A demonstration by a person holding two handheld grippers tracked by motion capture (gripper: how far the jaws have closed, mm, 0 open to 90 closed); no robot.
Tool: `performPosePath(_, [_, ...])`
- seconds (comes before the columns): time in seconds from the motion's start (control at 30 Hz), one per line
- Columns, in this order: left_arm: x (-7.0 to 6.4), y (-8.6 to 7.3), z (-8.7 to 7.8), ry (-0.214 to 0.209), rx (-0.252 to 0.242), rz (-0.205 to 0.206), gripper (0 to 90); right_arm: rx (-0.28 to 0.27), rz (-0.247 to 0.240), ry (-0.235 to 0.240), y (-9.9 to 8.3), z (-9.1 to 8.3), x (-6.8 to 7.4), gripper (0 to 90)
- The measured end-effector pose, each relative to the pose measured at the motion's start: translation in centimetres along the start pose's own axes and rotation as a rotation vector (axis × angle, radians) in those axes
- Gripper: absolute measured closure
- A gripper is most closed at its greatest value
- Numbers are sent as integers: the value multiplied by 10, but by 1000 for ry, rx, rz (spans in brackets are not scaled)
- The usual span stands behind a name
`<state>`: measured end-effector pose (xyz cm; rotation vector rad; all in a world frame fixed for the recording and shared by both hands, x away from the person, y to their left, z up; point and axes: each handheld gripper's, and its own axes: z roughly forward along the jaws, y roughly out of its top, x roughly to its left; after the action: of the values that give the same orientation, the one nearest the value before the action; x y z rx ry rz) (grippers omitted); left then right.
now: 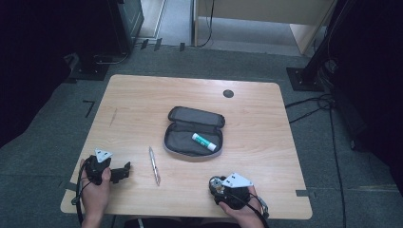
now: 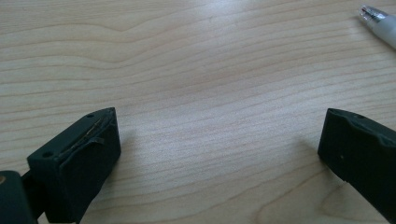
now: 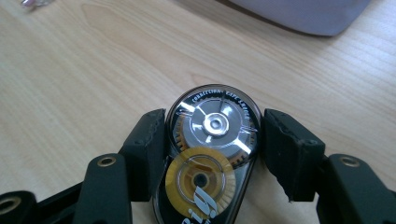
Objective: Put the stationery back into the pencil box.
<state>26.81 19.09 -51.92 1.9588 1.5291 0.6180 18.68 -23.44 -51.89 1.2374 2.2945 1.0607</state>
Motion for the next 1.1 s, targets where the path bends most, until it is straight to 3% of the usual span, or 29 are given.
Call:
performPosePath(0.4, [0, 0, 0, 0, 0, 0, 0, 20, 7, -30, 15, 13, -15, 407])
performPosePath(0.77, [0, 0, 0, 0, -1, -1, 0, 15, -9, -40, 5, 6, -11, 314])
performPosePath(0.83, [0, 0, 0, 0, 0, 0, 0, 10, -11, -40, 4, 5, -11, 343])
performPosePath(1.0, [0, 0, 0, 0, 1, 0, 0, -10, -2, -49, 2, 3, -14, 514])
performPosePath(1.1, [0, 0, 0, 0, 0, 0, 0, -10, 8, -52, 2, 2, -15, 533])
